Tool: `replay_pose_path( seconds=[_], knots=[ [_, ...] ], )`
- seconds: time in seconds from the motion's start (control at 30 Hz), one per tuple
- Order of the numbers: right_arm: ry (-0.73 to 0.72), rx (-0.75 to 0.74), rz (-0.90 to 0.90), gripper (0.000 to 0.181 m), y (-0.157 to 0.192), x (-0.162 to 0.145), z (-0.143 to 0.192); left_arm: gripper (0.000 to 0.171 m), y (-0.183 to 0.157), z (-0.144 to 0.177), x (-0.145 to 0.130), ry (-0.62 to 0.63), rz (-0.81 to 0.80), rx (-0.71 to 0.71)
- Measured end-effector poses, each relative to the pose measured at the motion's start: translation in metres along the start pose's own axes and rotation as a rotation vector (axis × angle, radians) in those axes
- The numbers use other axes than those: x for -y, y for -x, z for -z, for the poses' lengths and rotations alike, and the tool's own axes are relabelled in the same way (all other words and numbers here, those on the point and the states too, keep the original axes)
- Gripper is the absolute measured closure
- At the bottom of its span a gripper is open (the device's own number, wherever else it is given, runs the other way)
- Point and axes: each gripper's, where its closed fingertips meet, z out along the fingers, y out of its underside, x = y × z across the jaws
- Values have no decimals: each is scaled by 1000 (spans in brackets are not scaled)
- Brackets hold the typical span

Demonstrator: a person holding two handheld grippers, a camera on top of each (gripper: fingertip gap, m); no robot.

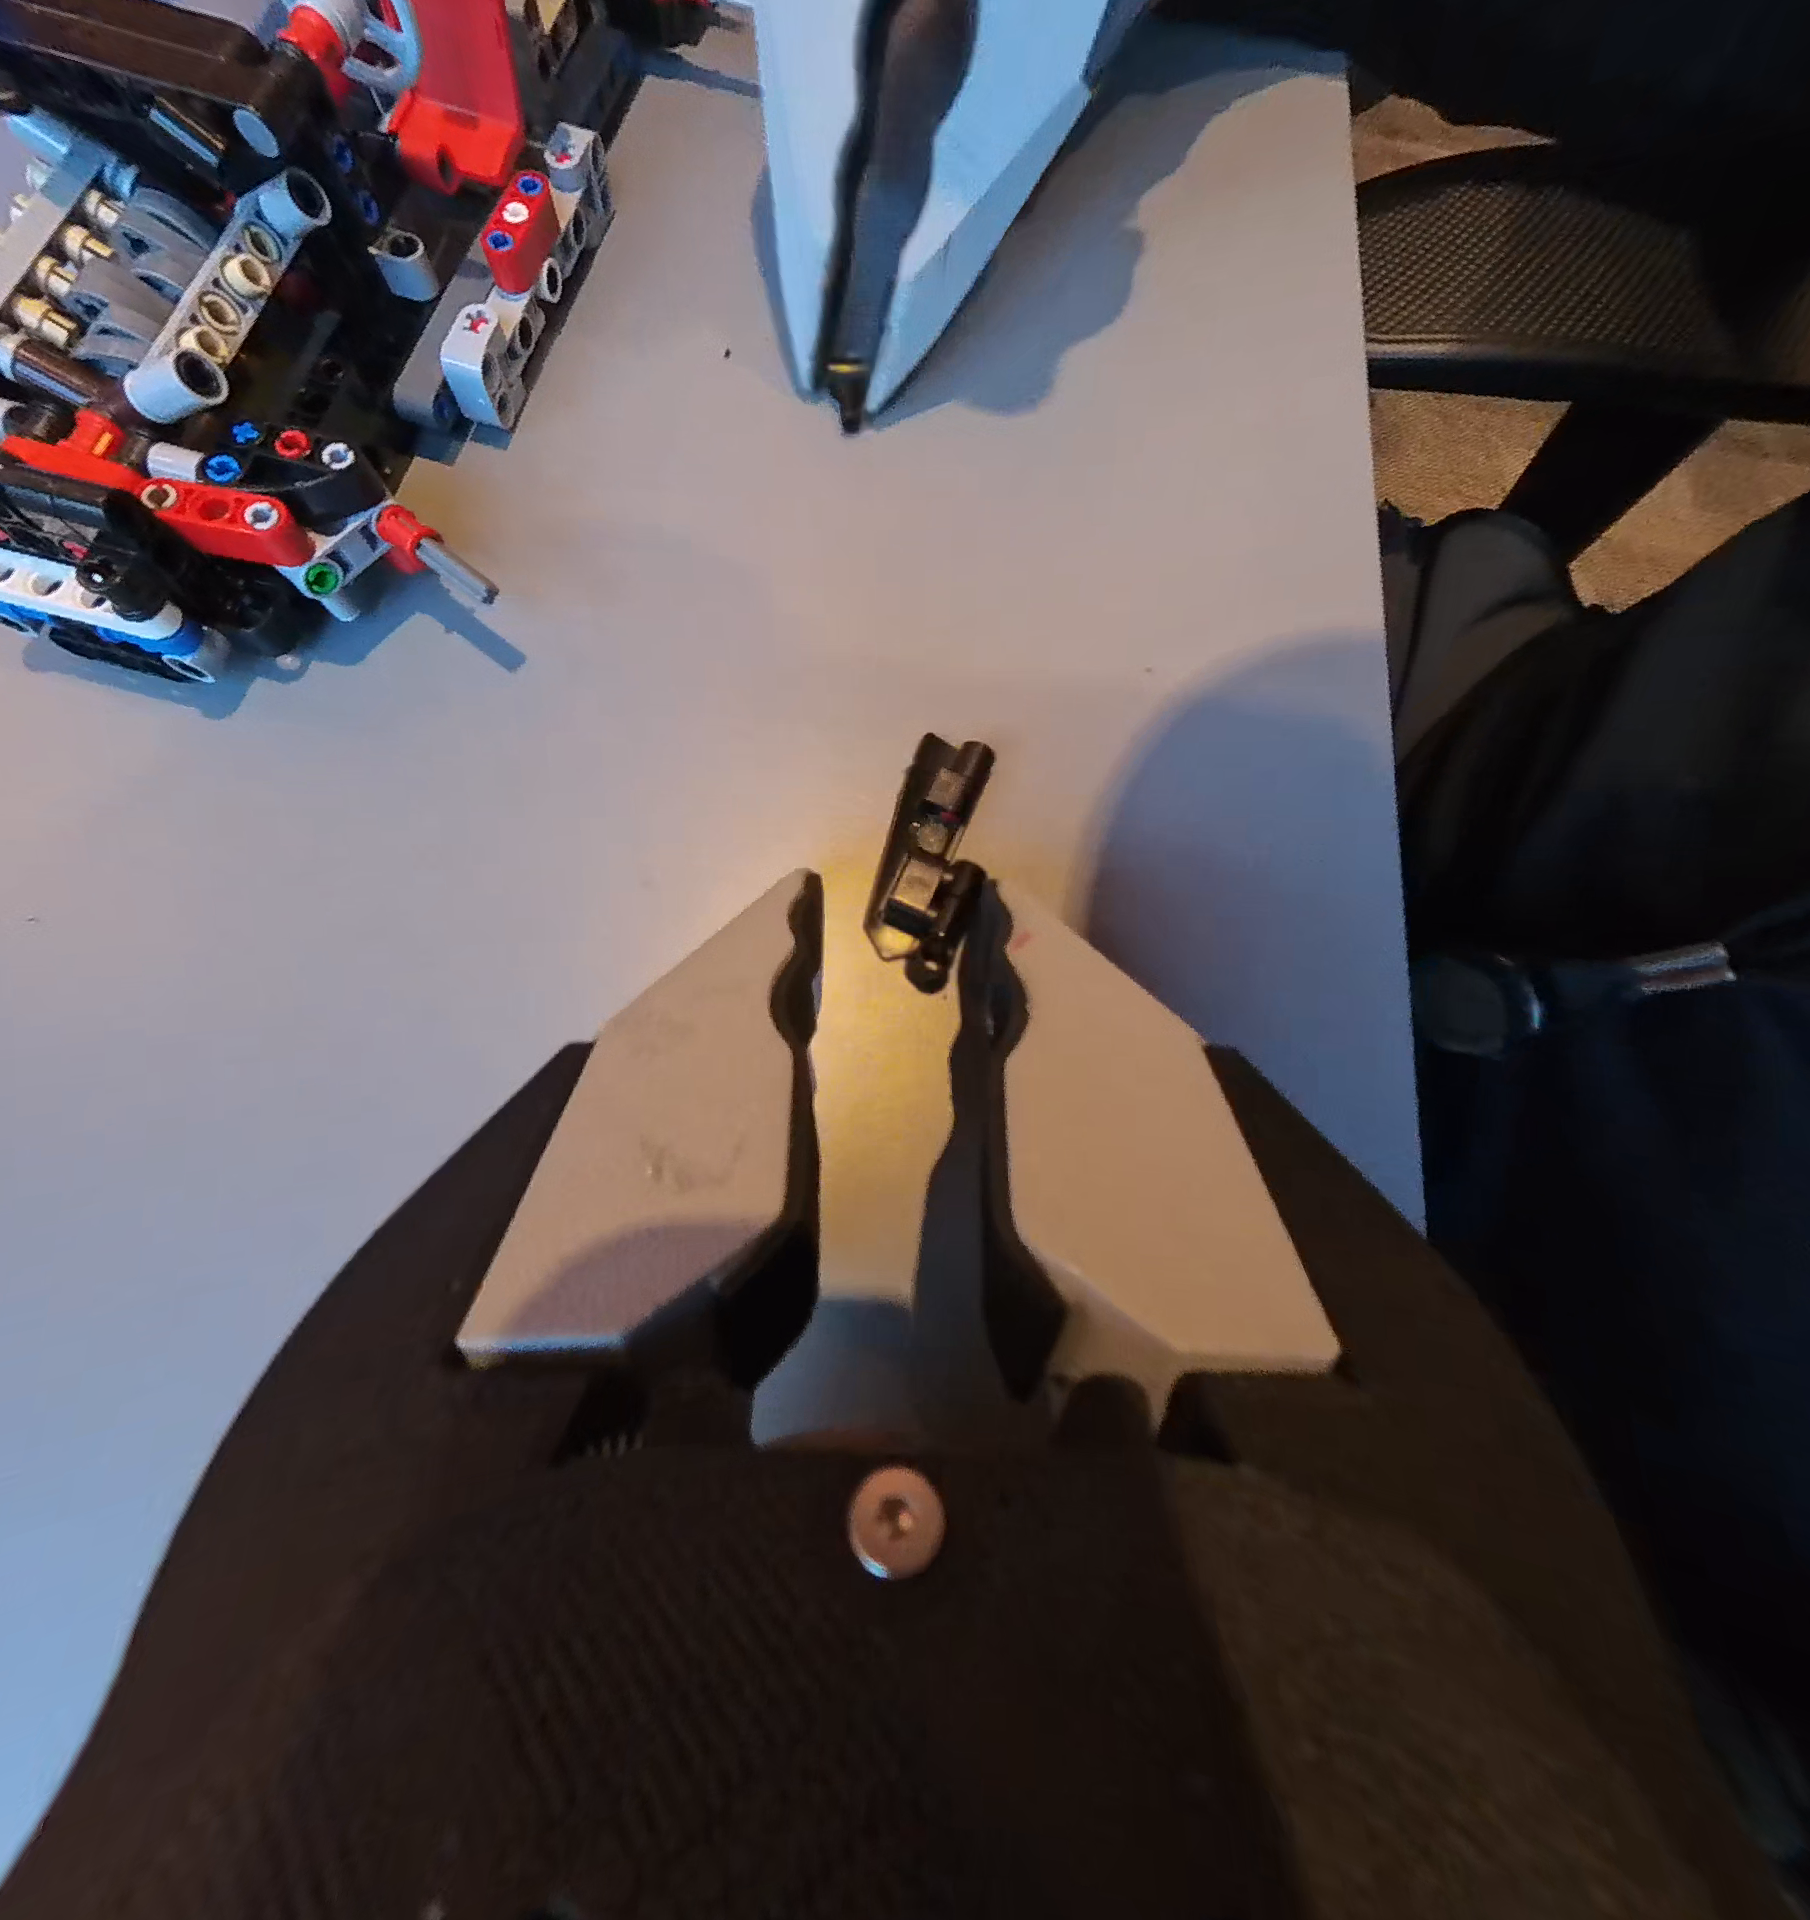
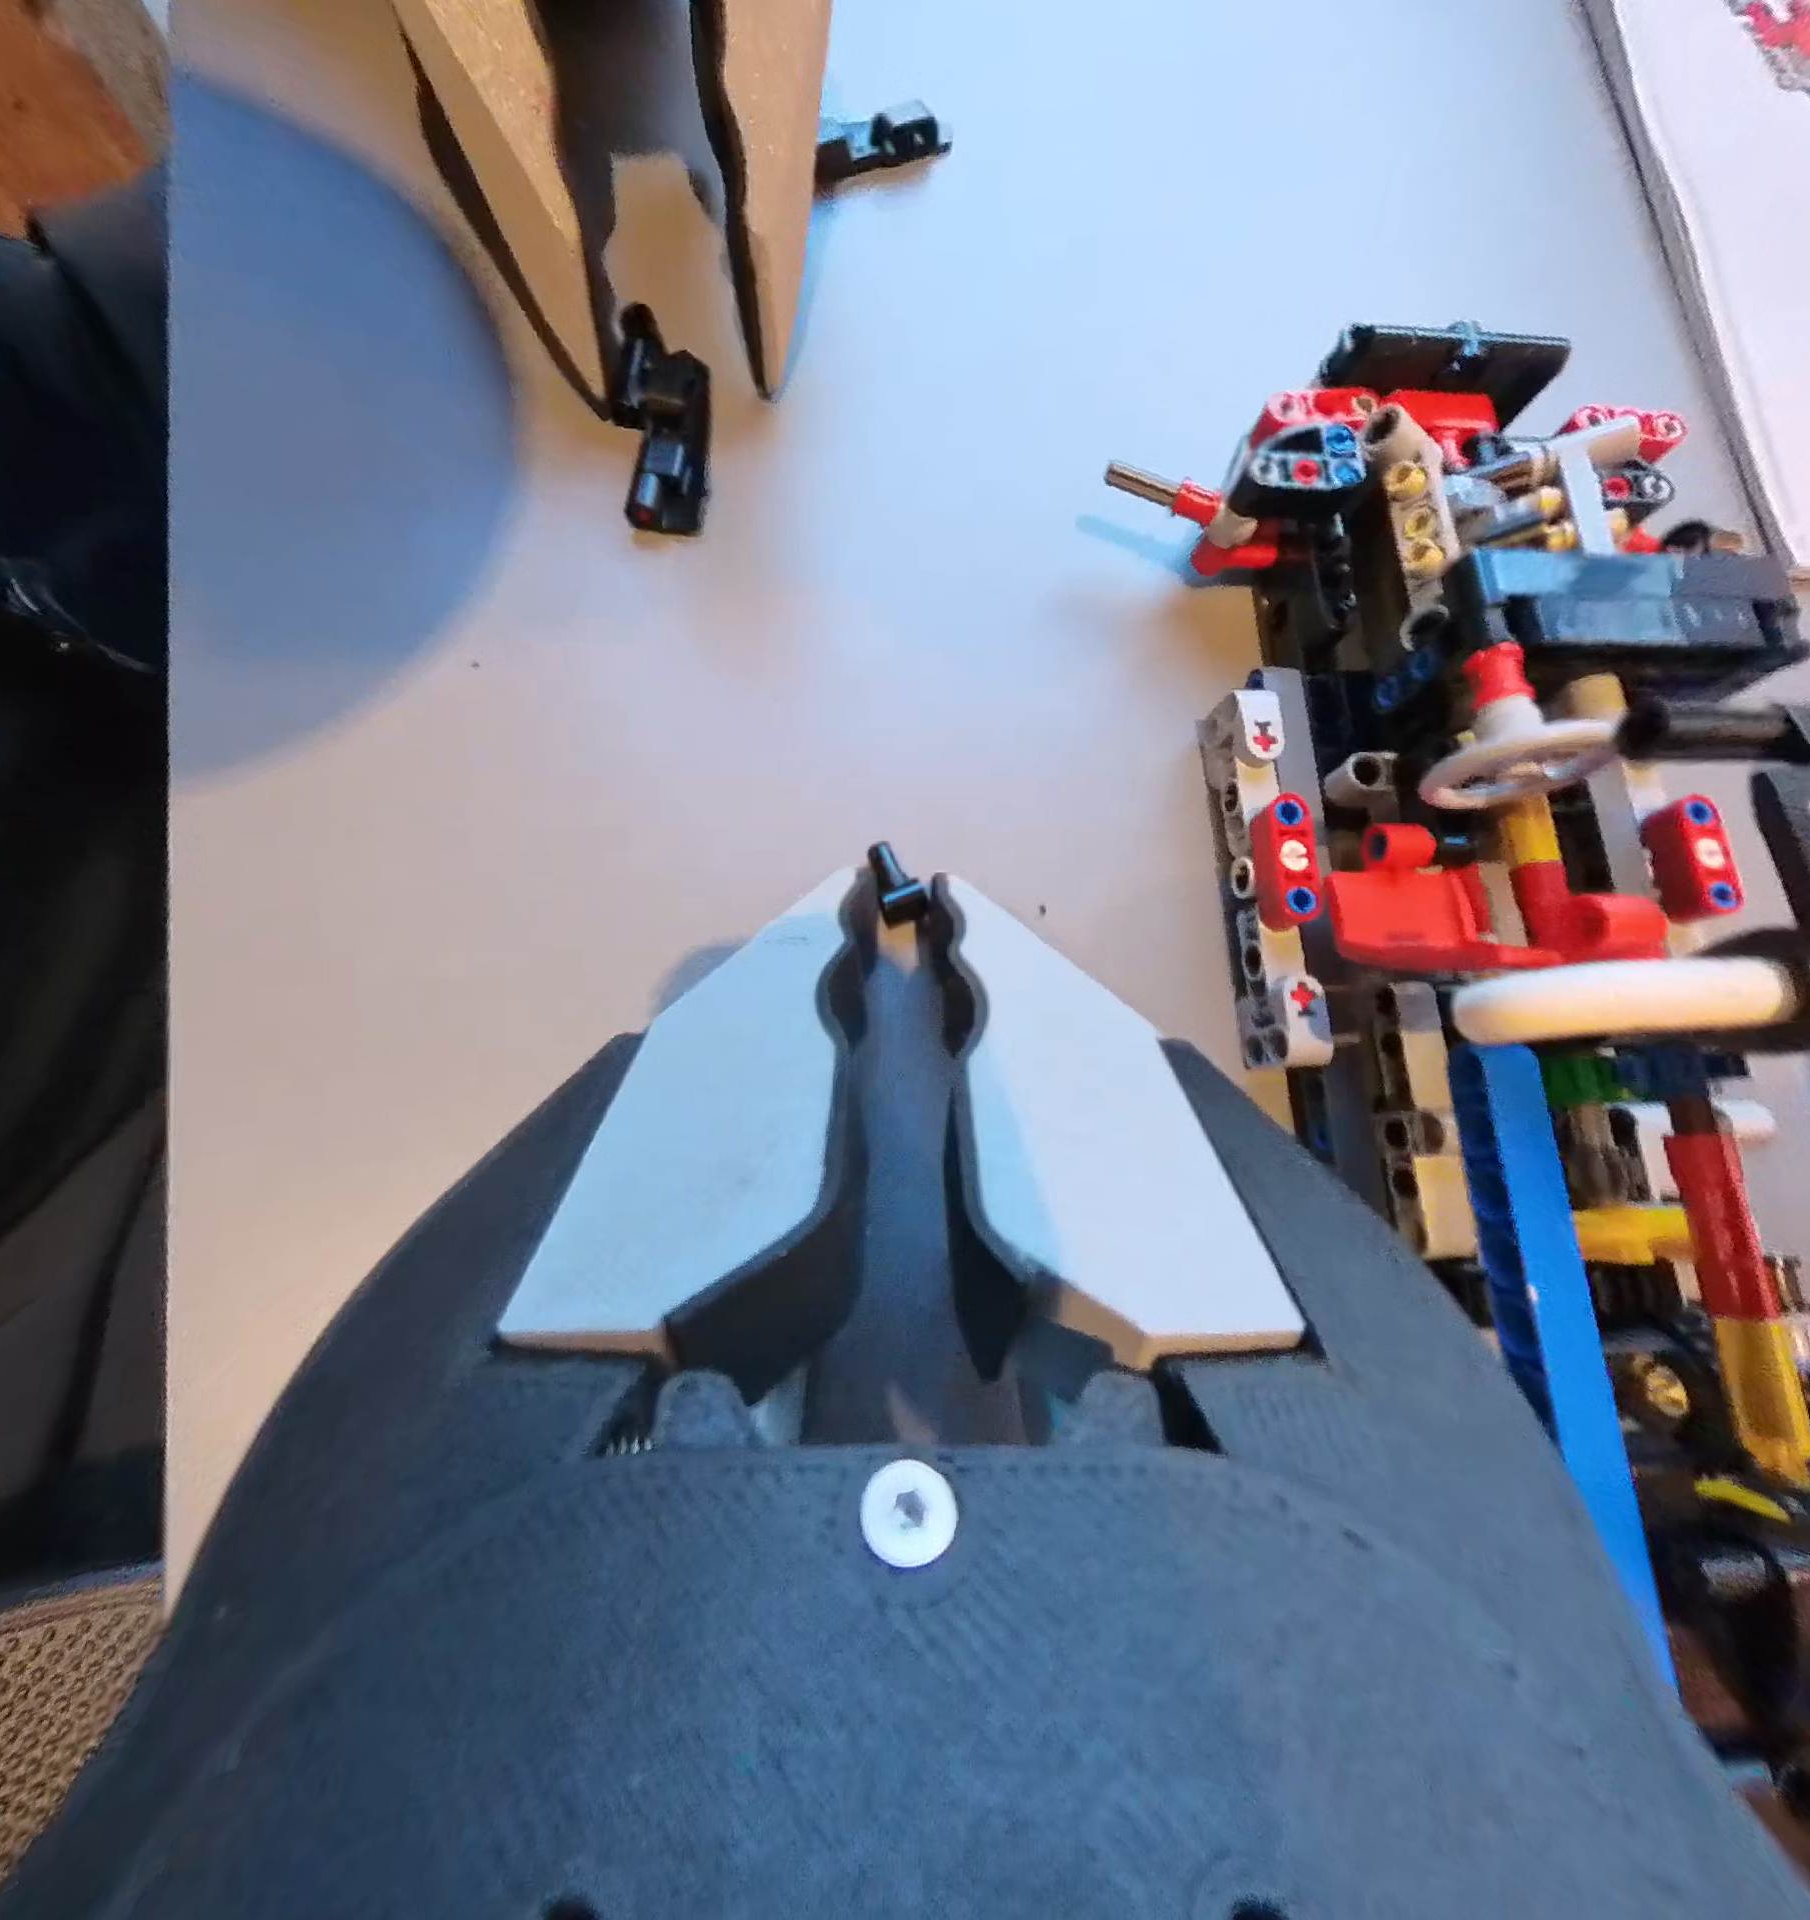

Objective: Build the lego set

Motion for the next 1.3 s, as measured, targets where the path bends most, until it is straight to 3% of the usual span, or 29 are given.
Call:
replay_pose_path(
  seconds=[0.1,0.27,0.53,0.6,0.83,1.13,1.3],
  knots=[
    [-6,18,-5,175,10,7,-6,150,2,-3,2,4,-6,40],
    [27,-17,-36,175,28,16,-13,141,-9,0,-1,10,-16,1],
    [-18,-42,-80,175,44,27,-19,143,-8,1,0,22,-88,-22],
    [-21,-31,-97,176,48,29,-19,152,-8,-5,3,21,-79,-27],
    [-10,-172,-184,176,56,3,10,156,-28,-43,34,20,-130,-32],
    [-91,-455,-362,176,83,-32,70,156,-63,-103,85,23,-338,-193],
    [-122,-562,-463,176,93,-49,78,156,-74,-114,94,29,-407,-284]
  ],
)
